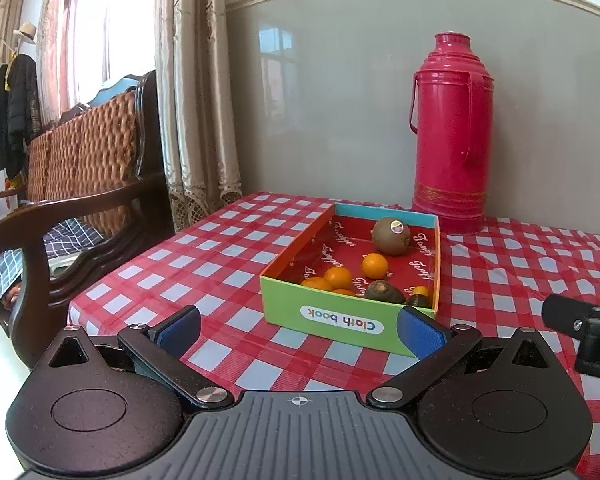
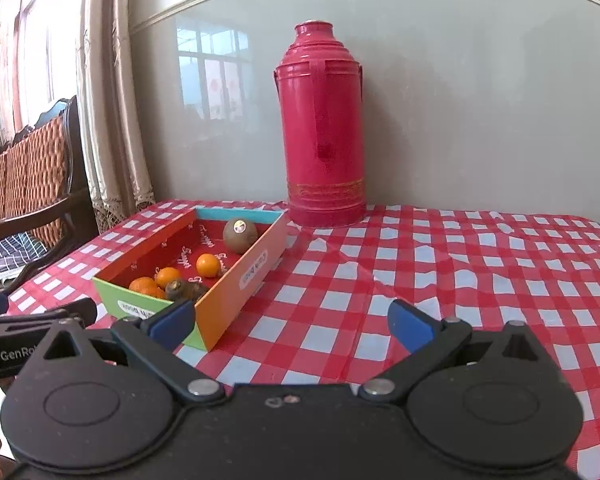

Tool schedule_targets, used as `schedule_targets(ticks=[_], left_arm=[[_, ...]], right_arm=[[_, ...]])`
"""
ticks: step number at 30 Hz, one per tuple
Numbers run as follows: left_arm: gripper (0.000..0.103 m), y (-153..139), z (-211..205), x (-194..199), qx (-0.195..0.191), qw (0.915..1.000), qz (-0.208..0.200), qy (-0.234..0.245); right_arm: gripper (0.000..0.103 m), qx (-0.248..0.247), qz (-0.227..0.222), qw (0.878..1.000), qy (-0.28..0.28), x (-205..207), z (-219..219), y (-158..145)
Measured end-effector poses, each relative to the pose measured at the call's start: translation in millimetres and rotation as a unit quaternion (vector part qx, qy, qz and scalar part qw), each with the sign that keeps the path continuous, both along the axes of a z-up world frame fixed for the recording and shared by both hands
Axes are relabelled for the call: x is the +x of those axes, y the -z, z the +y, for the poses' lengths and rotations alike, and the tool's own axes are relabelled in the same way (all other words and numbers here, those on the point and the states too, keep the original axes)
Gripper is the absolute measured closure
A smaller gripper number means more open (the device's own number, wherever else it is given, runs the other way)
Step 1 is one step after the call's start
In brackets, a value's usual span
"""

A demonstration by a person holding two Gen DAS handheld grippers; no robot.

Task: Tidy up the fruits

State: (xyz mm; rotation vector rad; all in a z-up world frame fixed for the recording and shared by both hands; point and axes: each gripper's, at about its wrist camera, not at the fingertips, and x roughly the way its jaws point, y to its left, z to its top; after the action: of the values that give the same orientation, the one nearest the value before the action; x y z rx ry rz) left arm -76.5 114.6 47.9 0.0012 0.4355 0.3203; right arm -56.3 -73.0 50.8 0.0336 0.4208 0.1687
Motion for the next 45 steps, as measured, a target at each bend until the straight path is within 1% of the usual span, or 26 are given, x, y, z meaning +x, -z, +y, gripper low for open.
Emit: schedule_targets(ticks=[18,23,38,45], left_arm=[[0.0,-1.3,-0.7,0.4,-0.005,0.9998,-0.001,0.018],[0.0,-2.0,-0.9,-1.9,-0.004,0.9998,-0.009,0.019],[0.0,-1.8,-1.0,-0.1,-0.006,0.9996,-0.007,0.025],[0.0,-2.9,-0.7,-3.2,-0.009,0.9993,-0.02,0.03]], right_arm=[[0.006,-0.008,-0.002,1.0,-0.004,-0.5,3.4,1.1],[0.006,-0.008,-0.002,1.0,-0.005,-0.5,3.5,1.1],[0.006,-0.014,-0.003,1.0,-0.006,0.0,4.6,1.1],[0.006,-0.014,-0.004,1.0,-0.007,0.5,4.5,0.4]])
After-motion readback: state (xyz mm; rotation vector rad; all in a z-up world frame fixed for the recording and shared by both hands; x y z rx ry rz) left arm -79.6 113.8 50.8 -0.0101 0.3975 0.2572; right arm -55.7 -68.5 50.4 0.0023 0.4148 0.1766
